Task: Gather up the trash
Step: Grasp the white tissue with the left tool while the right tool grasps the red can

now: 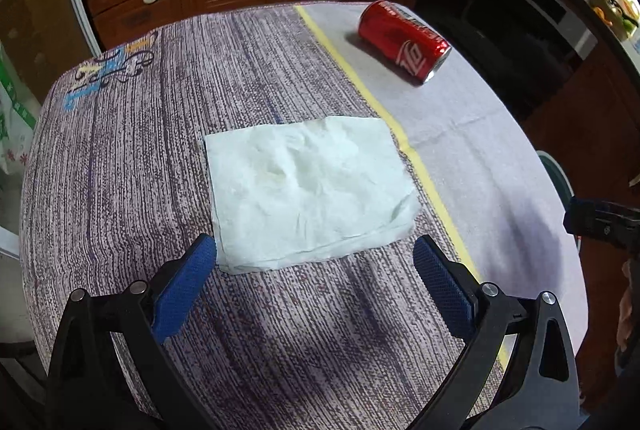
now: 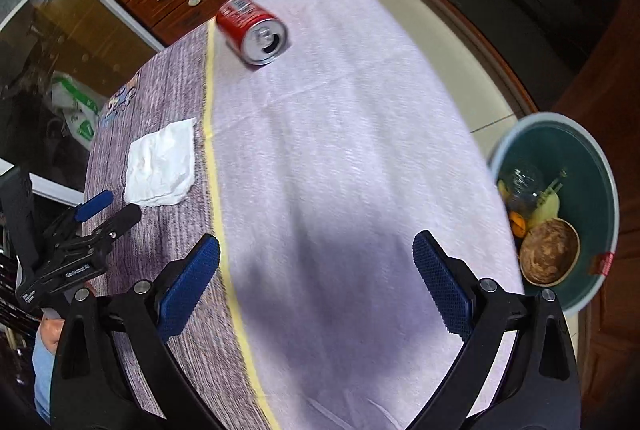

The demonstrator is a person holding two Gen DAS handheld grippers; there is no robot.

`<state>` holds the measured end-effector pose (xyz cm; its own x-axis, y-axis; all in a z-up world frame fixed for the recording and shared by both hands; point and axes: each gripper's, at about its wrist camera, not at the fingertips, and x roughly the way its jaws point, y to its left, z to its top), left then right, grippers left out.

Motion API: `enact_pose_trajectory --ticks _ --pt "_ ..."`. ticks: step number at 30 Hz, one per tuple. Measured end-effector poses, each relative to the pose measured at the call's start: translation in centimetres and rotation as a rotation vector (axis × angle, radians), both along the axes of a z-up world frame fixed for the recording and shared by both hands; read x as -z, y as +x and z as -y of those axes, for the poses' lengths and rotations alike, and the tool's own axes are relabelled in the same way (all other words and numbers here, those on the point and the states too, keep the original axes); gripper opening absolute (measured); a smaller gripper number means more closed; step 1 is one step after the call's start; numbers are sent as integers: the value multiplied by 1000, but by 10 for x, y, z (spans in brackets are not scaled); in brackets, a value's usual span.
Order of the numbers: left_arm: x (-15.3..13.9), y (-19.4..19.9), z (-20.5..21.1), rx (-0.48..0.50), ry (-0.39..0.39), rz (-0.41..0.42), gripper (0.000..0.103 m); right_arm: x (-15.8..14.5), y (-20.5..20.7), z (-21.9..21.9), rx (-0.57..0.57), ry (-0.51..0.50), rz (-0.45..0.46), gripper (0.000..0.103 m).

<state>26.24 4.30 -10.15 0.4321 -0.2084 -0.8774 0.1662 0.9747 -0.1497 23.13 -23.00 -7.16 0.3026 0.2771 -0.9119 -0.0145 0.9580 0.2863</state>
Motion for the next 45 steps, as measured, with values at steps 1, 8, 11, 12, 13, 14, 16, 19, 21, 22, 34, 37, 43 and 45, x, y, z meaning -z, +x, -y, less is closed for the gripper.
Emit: enact_pose_trajectory --ticks 1,8,11,12,13,14,16,19,21,22,34,37,43,45 --pt "3 3 -3 -2 -13 -5 99 2 4 -6 -10 3 -3 93" --pt "16 17 -5 18 -79 -11 99 0 43 -40 -103 -43 36 93" --pt "18 21 -1 31 -83 1 99 -4 66 -46 -128 -58 65 93" --pt "17 23 1 32 -91 5 99 -6 74 -48 -133 -62 74 93" --pt "17 25 2 33 -101 6 99 -8 82 -49 -138 -63 85 93" --pt "18 27 4 36 -116 3 99 -9 92 -51 -145 -62 98 93" --pt "18 31 8 31 -122 10 99 -12 110 -54 -151 -61 112 93" --pt "19 35 13 28 -120 23 99 -13 138 -60 -163 -63 138 93" --pt "18 40 15 32 -125 28 99 -10 157 -64 -167 -74 145 93" --pt "18 47 16 34 -130 28 99 -8 164 -65 -167 -79 145 93" --pt "18 42 17 63 -169 22 99 24 191 -81 -207 -73 115 62" --pt "18 37 20 74 -146 26 99 20 174 -81 -208 -50 114 62" --pt "22 27 44 100 22 82 98 6 127 -68 -189 23 100 62" --pt "22 22 48 90 107 110 78 3 114 -62 -185 31 96 62"
